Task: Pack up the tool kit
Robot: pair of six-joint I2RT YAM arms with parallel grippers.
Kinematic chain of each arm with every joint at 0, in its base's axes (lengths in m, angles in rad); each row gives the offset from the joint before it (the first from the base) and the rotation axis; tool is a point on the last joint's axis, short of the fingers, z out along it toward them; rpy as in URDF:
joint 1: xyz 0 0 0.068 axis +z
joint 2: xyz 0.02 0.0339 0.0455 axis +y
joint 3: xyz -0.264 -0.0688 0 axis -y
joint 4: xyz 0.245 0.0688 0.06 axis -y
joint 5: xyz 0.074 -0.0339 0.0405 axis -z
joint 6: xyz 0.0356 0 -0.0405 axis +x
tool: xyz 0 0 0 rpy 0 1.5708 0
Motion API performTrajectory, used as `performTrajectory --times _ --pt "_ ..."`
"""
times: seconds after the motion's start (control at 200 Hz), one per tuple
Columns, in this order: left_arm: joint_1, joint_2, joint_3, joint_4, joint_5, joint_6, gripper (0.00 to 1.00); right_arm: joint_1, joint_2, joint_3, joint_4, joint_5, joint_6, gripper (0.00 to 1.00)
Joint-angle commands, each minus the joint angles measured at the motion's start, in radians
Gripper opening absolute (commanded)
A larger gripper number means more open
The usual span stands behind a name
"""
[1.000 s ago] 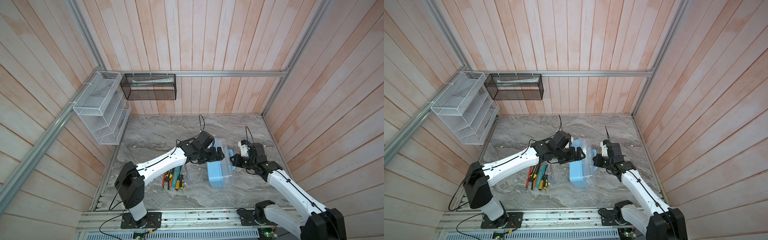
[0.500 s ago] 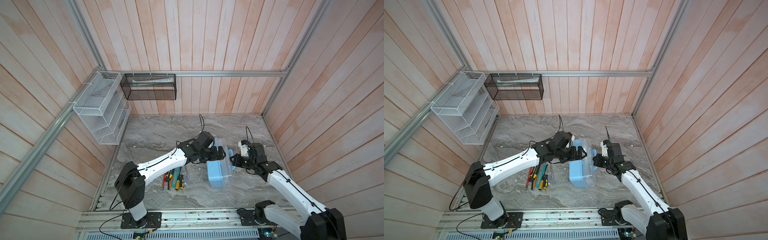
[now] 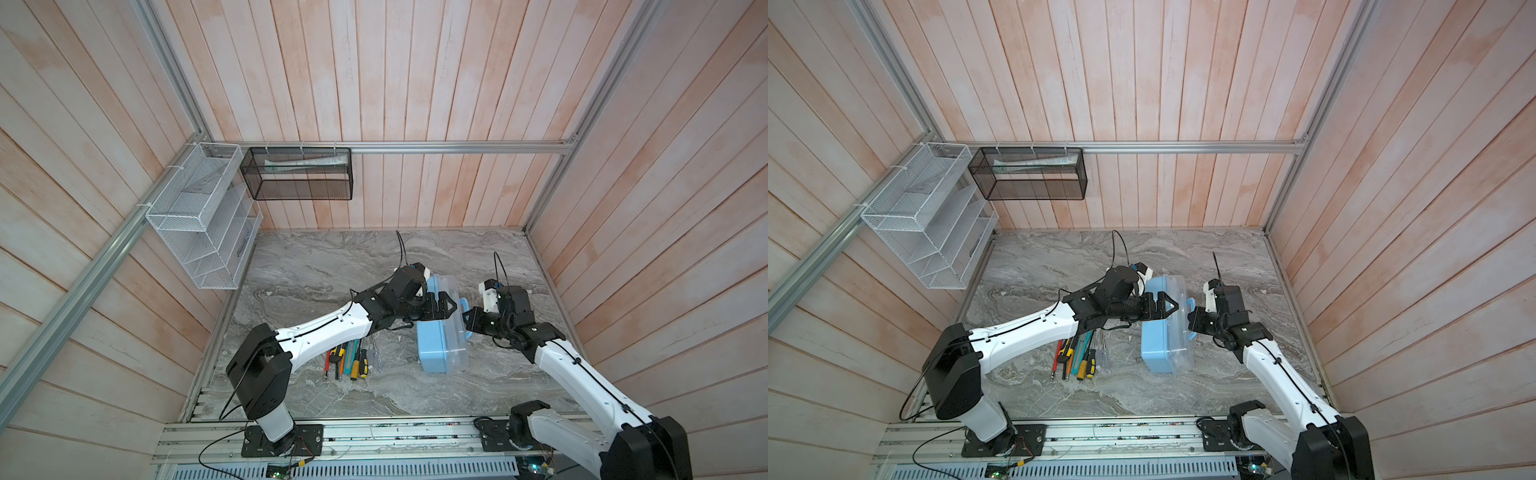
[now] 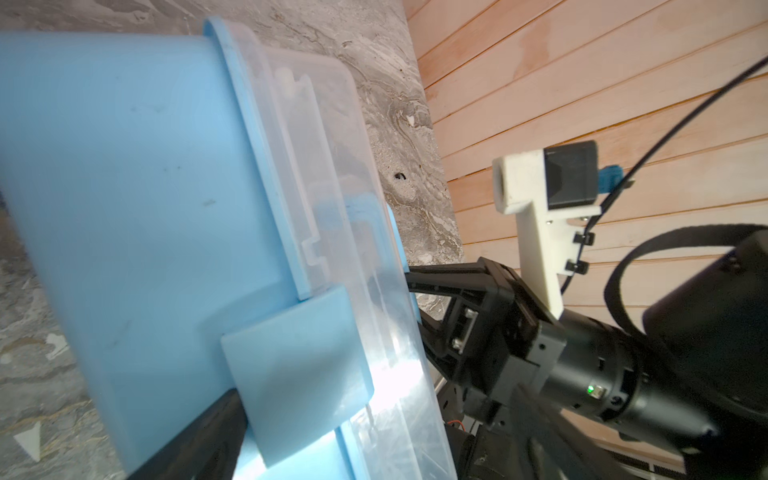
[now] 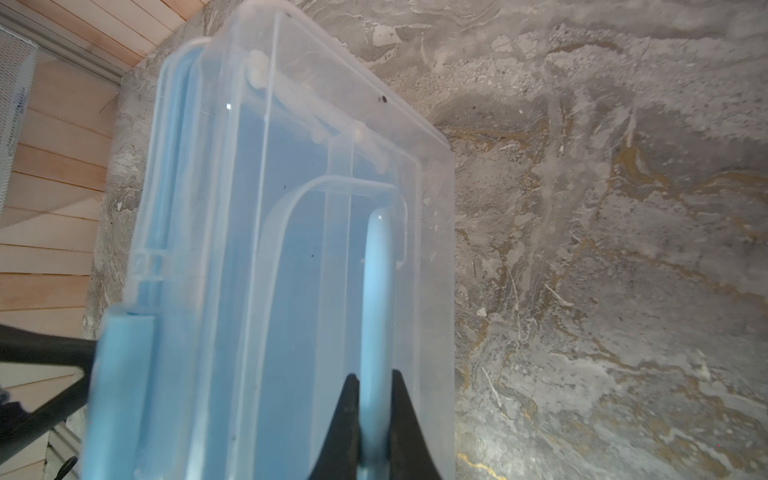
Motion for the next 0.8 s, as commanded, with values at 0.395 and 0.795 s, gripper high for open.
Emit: performTrajectory --times 0.395,0.795 --pt "-0.015 -0.108 -0.301 0.479 0.090 -0.050 1.00 0.012 0.008 -0.014 0.051 -0.031 -0.009 0.00" --pt "0.006 -0.106 -0.323 0.633 0.154 -0.108 1.00 0.013 0.008 -0.015 0.042 -0.022 -0.009 0.00"
